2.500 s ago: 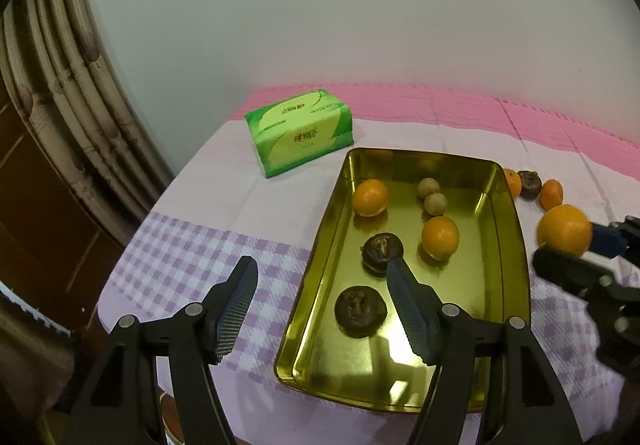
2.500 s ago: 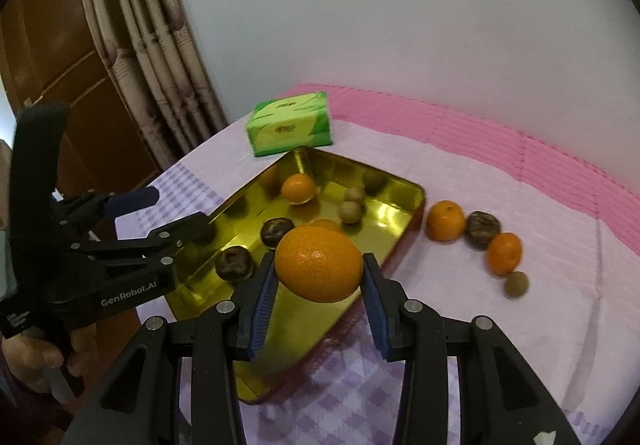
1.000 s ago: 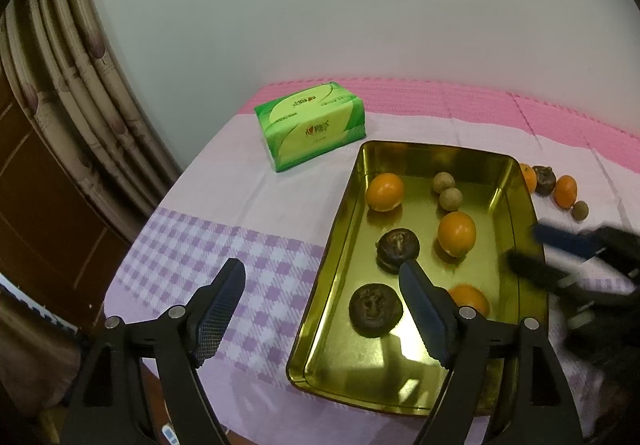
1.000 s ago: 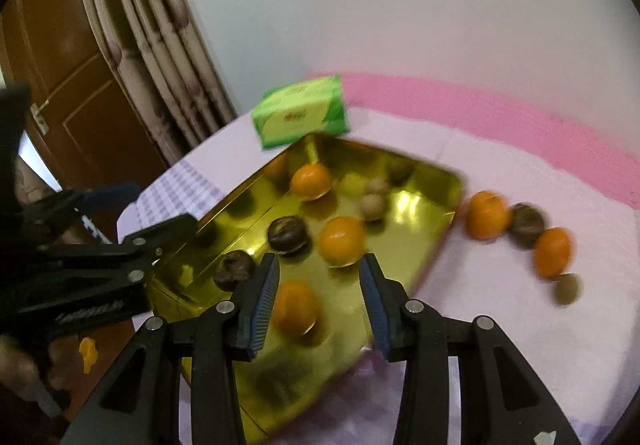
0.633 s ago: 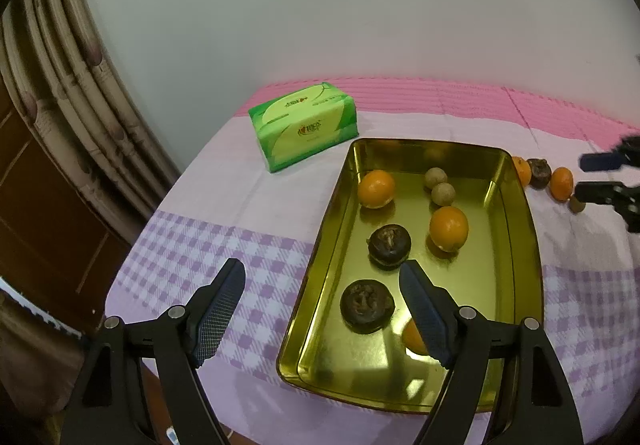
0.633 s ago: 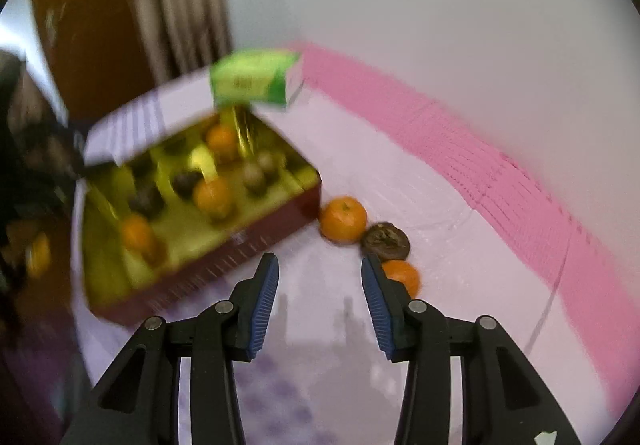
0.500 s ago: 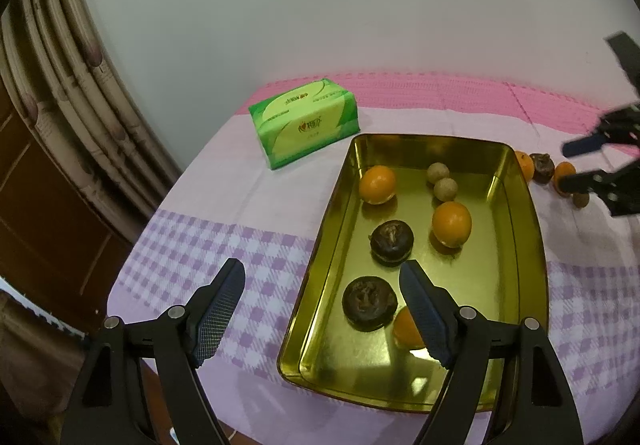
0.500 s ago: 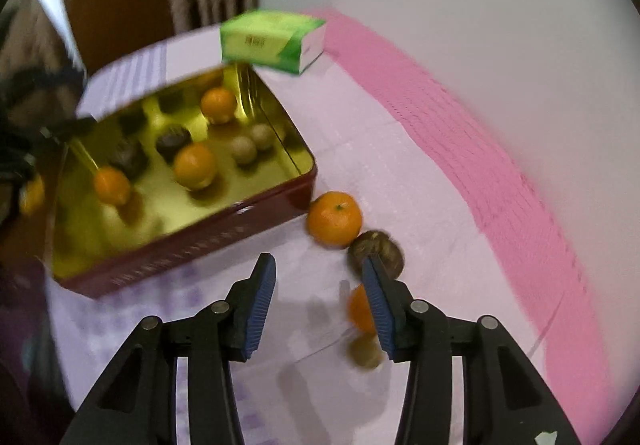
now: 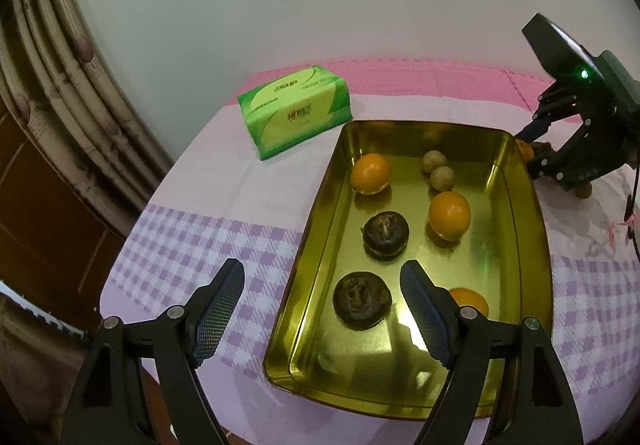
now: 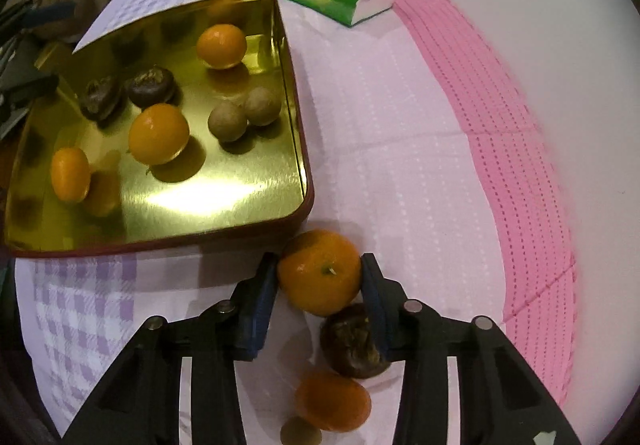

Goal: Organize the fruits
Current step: 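Return the right gripper to the pile and grasp another mandarin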

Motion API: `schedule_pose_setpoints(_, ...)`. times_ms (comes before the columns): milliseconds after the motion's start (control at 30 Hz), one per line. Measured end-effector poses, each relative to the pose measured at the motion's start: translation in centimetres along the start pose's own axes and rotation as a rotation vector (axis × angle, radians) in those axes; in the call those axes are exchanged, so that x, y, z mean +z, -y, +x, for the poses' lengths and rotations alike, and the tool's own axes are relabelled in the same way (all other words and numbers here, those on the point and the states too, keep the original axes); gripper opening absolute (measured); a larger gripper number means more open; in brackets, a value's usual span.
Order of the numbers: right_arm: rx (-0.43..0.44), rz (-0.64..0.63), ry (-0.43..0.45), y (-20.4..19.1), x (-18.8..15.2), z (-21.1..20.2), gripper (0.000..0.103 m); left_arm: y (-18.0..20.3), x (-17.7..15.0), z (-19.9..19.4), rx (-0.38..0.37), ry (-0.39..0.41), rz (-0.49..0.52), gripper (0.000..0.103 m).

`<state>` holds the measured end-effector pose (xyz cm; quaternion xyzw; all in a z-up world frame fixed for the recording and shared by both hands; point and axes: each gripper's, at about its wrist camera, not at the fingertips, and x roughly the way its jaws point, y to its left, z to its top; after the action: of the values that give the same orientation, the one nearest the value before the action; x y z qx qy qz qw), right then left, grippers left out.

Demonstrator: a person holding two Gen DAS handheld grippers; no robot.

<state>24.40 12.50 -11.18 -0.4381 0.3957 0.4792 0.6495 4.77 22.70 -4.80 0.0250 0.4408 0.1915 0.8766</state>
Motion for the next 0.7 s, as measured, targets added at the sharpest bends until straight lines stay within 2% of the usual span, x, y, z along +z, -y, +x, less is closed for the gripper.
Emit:
schedule_pose_setpoints(100, -0.05, 0.063, 0.061, -0.3, -1.1, -1.8, 0.036, -0.1, 0.0, 0.0, 0.0, -0.004, -0.003, 0.08)
schedule_pose_setpoints(200, -0.084, 0.316, 0.301, 0.6, -5.8, -8.0, 0.037, -0.1, 0.1, -0.3, -0.003, 0.017, -0.004, 0.08)
schedule_pose_setpoints(267, -0.171, 0.497, 0.376, 1.2, -10.7, -10.6, 0.037, 0.2, 0.1, -0.7, -0.021, 0.023, 0.002, 0.08)
schedule_pose_setpoints(333, -0.31, 0.612, 0.352, 1.1, -15.7, -11.3, 0.037, 0.8, 0.2, -1.4, -0.052, 0.028, 0.015, 0.08)
schedule_pose_setpoints(400, -0.422, 0.733, 0.262, 0.8, -21.4, -10.8, 0.037, 1.3, 0.4, -2.6, -0.097, 0.034, 0.014, 0.08)
schedule_pose_setpoints(433, -0.452, 0.821, 0.218, 0.8, -24.9, -10.4, 0.037, 1.7, 0.6, -3.3, -0.133, 0.041, 0.014, 0.08)
schedule_pose_setpoints(533, -0.498, 0.978, 0.193, 1.0, -31.0, -10.5, 0.037, 4.1, 1.0, -5.5, -0.28, 0.036, 0.05, 0.082)
schedule_pose_setpoints(700, -0.524, 1.049, 0.219, 0.3, -34.0, -10.3, 0.037, 8.9, 3.2, -5.9, -0.507, -0.041, 0.05, 0.082)
